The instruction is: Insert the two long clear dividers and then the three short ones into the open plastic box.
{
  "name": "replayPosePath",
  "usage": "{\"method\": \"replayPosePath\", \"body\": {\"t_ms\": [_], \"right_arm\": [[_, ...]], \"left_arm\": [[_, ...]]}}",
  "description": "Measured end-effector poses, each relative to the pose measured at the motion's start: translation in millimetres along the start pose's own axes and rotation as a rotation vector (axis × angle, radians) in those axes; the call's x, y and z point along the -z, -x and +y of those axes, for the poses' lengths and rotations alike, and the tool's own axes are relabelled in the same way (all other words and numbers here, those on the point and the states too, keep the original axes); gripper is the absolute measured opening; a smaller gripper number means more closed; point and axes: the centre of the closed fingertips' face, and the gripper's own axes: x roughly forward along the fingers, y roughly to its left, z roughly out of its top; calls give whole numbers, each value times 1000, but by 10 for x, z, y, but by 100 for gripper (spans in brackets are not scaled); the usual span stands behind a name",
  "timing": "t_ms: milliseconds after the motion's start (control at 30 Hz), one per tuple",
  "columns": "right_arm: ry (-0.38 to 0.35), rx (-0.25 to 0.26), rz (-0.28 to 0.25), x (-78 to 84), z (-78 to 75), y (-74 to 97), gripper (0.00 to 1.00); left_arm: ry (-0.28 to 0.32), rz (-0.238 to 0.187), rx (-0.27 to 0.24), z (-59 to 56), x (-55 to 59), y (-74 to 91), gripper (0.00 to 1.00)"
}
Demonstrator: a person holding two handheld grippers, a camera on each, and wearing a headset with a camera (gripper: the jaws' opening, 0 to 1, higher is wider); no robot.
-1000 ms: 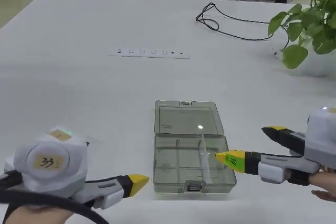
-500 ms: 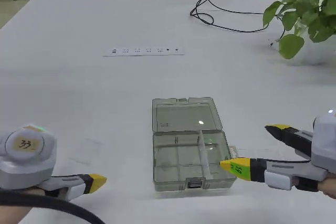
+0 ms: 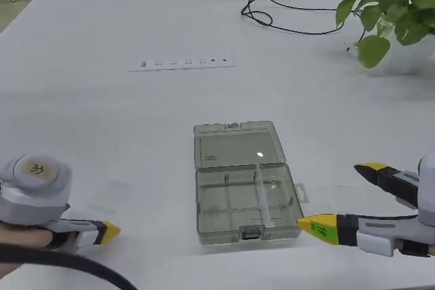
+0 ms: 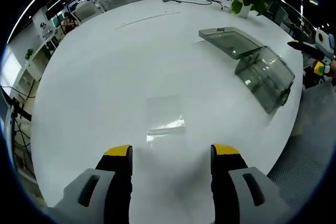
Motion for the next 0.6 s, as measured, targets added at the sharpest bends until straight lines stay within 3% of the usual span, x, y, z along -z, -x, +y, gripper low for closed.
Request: {"method": "replayPosePath", "body": {"t_ms": [200,600], "right_arm": [[16,-1,-10,-12,7,58,100],[-6,14,-18,72,-29,131,100]], "left_arm": [[4,70,13,-16,41,-74,54],[-6,102,13,-25,46,-65,42]]}}
